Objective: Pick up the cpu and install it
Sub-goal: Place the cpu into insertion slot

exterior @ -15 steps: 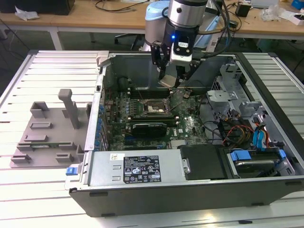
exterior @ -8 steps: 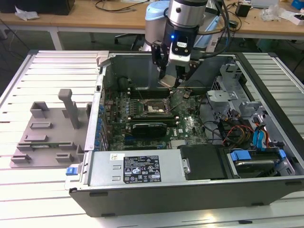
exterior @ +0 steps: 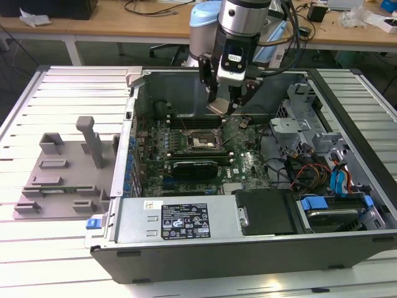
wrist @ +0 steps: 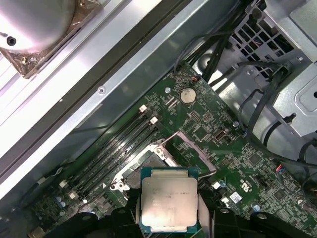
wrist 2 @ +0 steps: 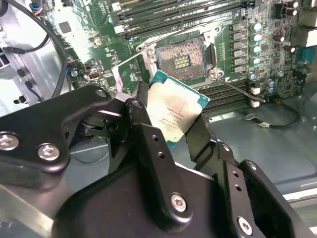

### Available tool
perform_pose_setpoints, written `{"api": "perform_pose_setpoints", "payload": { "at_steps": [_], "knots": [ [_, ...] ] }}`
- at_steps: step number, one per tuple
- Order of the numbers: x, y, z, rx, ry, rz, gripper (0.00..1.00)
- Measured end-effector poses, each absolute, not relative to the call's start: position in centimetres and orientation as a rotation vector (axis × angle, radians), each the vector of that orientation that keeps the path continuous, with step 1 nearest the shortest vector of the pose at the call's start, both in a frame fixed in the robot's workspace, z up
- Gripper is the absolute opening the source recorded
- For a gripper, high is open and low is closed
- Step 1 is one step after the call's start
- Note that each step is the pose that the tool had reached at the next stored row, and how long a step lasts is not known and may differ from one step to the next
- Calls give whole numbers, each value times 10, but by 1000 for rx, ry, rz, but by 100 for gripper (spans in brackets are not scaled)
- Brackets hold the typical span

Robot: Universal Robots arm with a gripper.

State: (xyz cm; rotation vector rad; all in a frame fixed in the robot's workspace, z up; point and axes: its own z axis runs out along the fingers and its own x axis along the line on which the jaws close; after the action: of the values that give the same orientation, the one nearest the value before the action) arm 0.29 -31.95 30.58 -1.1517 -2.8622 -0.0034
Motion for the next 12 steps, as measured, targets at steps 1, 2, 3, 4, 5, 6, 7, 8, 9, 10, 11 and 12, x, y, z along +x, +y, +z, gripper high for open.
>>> {"api": "perform_pose_setpoints", "payload": {
  "at_steps": [1,2,3,4,5,6,7,8,9,10,11,12],
  "knots": [
    [3,-320,306,-1161,-2859,-4,55],
    [3,-320,306,-1176,-2852,-4,55],
    [3,-320,306,-1188,-2847,-5,55],
    [3,-320,306,-1203,-2841,-5,55],
    [3,-320,306,-1214,-2837,-5,55],
    [3,-320,306,-1221,-2833,-6,55],
    [3,-320,306,-1228,-2831,-6,55],
    [3,-320,306,-1238,-2826,-6,55],
    [3,-320,306,-1247,-2822,-6,55],
    [3,-320,306,-1261,-2816,-7,55],
    [3,-320,306,-1286,-2805,-7,55],
    [3,-320,306,-1309,-2798,4,55]
  ]
}}
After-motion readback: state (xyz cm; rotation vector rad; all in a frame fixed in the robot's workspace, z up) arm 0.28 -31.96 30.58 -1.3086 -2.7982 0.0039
